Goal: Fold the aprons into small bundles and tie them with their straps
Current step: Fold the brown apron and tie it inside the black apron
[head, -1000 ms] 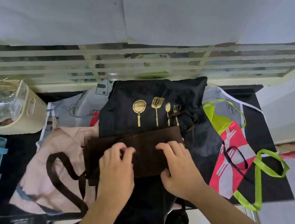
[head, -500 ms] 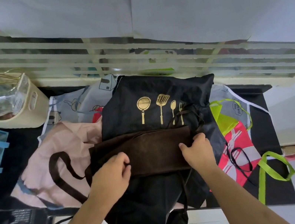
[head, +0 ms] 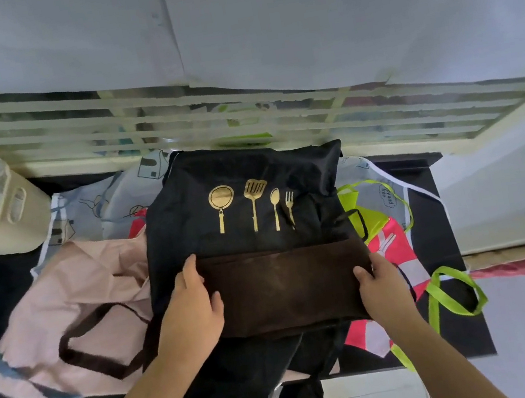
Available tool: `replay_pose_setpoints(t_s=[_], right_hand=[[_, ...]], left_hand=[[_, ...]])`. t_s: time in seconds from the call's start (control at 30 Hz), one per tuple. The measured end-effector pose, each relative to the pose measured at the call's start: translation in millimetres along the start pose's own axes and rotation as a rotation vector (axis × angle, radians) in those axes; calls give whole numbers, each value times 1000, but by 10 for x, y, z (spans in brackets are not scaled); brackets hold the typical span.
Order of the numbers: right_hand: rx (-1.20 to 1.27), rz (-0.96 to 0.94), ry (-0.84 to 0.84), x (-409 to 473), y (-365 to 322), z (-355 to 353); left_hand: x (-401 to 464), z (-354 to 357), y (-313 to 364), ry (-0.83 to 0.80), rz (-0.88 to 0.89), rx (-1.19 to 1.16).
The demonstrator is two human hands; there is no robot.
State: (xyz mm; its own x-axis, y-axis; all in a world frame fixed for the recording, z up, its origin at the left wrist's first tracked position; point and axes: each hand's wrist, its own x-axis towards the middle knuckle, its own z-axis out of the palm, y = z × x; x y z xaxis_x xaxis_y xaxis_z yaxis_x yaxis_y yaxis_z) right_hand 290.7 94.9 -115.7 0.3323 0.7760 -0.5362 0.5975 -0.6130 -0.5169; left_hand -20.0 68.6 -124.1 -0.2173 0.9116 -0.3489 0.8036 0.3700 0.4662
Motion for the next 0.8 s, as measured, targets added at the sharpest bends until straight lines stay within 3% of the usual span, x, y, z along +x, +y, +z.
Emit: replay_pose_setpoints(t_s=[0.07,0.2,0.33,0.47,0.6,0.67,0.8], right_hand=[[-22,57,-15,6,130,-72],[105,118,-137,16,302,-38],[144,127,-183,20,397,-36],[137,59,-121,124,349,-194],[361,261,-63,507,130,-276],[407,265,-26,696,9,-303],[100,67,-15,920,-280,-478]], left_hand=[[-36,76,187,-10,93,12],[-130,389,616,-184,329,-13],[-97,757,741,-338,182,-91],[-71,870,781,-346,178,28],[-102,929,777,-366,212,122],[-126,957,775,-370,220,178],[-129,980,801,-383,199,203]])
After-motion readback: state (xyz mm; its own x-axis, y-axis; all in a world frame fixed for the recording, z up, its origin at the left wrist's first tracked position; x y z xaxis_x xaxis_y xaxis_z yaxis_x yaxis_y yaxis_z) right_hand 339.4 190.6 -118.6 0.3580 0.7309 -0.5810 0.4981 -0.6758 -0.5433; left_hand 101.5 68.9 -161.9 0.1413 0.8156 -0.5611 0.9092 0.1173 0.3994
